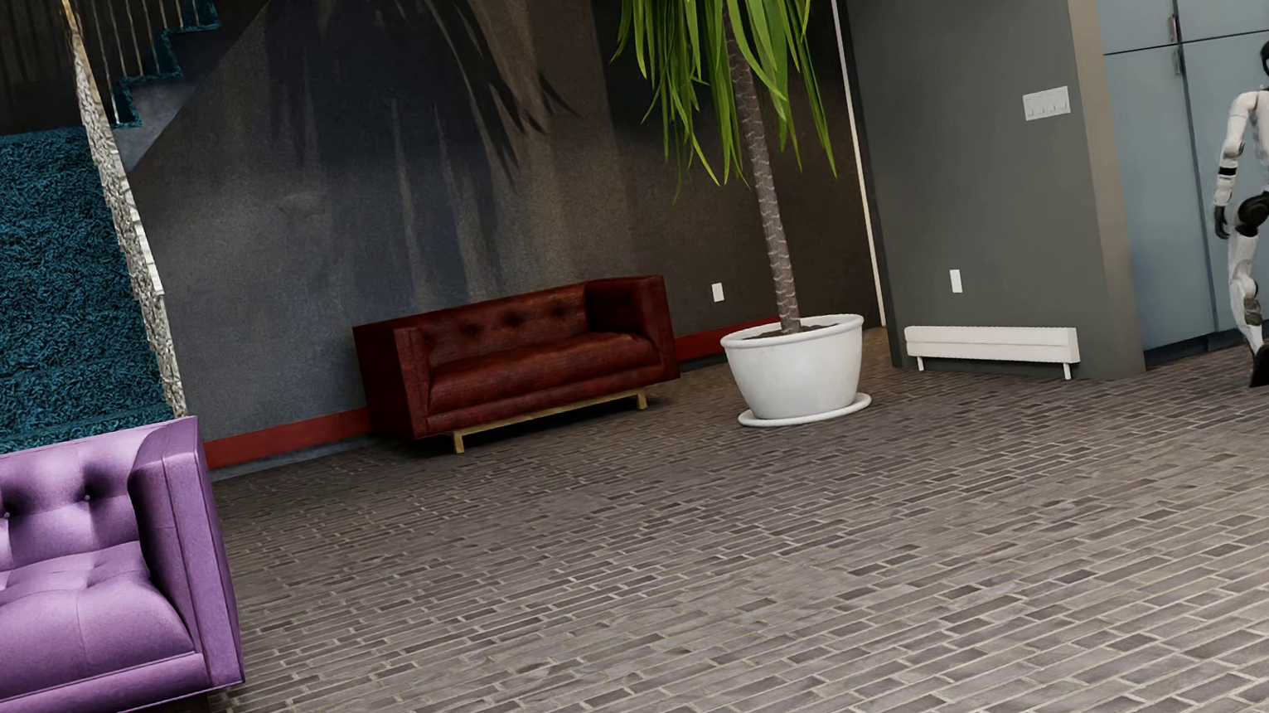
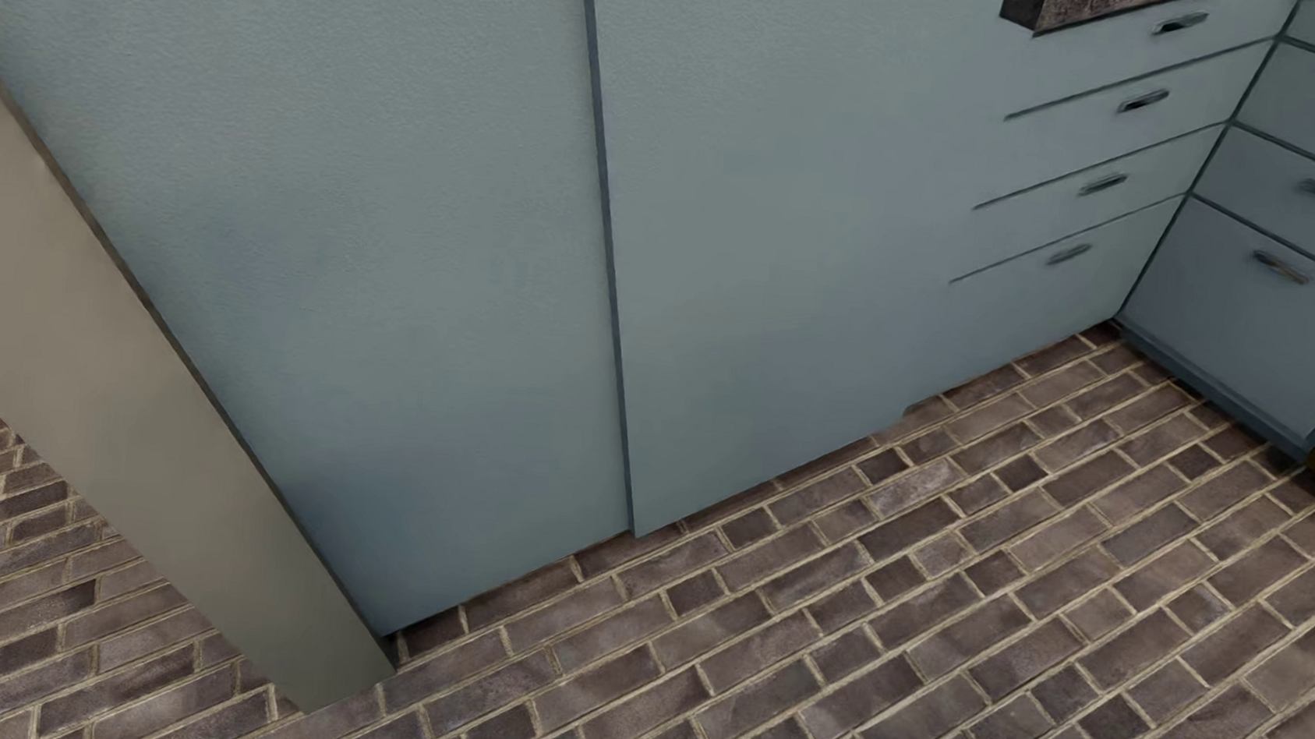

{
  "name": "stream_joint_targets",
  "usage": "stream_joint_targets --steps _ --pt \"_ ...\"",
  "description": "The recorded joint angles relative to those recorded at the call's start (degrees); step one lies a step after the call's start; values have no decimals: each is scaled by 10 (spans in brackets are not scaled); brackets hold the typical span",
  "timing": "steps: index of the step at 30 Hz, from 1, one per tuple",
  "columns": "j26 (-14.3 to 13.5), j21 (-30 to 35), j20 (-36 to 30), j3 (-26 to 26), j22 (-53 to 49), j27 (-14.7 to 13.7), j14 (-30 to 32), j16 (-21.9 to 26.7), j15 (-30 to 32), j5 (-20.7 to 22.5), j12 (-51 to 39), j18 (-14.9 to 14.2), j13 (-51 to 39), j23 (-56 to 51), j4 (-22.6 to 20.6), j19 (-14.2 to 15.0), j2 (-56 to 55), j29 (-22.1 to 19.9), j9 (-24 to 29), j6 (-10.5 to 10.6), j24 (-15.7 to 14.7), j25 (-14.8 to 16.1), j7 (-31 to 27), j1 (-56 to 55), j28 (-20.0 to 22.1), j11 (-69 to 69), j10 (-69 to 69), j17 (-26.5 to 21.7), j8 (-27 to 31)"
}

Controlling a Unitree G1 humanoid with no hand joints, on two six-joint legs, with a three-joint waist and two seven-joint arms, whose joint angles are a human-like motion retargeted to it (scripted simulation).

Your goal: Walk towards the armchair

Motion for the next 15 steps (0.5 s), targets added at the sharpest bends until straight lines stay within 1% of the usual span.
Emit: stream_joint_targets --steps 1,3,5,7,10,12,15 --pt "0 -2 -1 1 -1 0 -2 7 -7 -1 -1 0 -4 11 2 0 7 0 -1 0 0 0 0 -6 0 4 -9 -4 0" --pt "0 4 12 11 -5 0 -34 10 -21 -3 -10 0 -7 23 4 0 13 0 -1 2 0 0 0 -24 0 4 -19 -14 0" --pt "0 24 28 29 -22 0 -74 11 -35 -12 -18 0 -12 32 -3 0 17 0 4 -3 0 0 0 -31 0 10 -35 -24 0" --pt "0 36 39 47 -32 0 -112 10 -35 -20 -24 0 -12 25 -7 0 9 0 9 -6 0 0 0 -36 0 19 -53 -23 0" --pt "0 44 40 51 -49 0 -158 6 -22 -26 -24 0 -6 1 -11 0 22 0 13 -2 0 0 0 -74 0 3 -62 -16 0" --pt "0 66 32 58 -42 0 -165 1 -21 -30 -29 0 -15 -4 -18 0 29 0 19 -6 0 0 0 -106 0 -9 -57 -12 0" --pt "0 98 22 86 -32 0 -169 -7 -30 -29 -22 0 -42 -19 -30 0 31 0 33 -6 0 0 0 -134 0 -27 -64 -10 0"
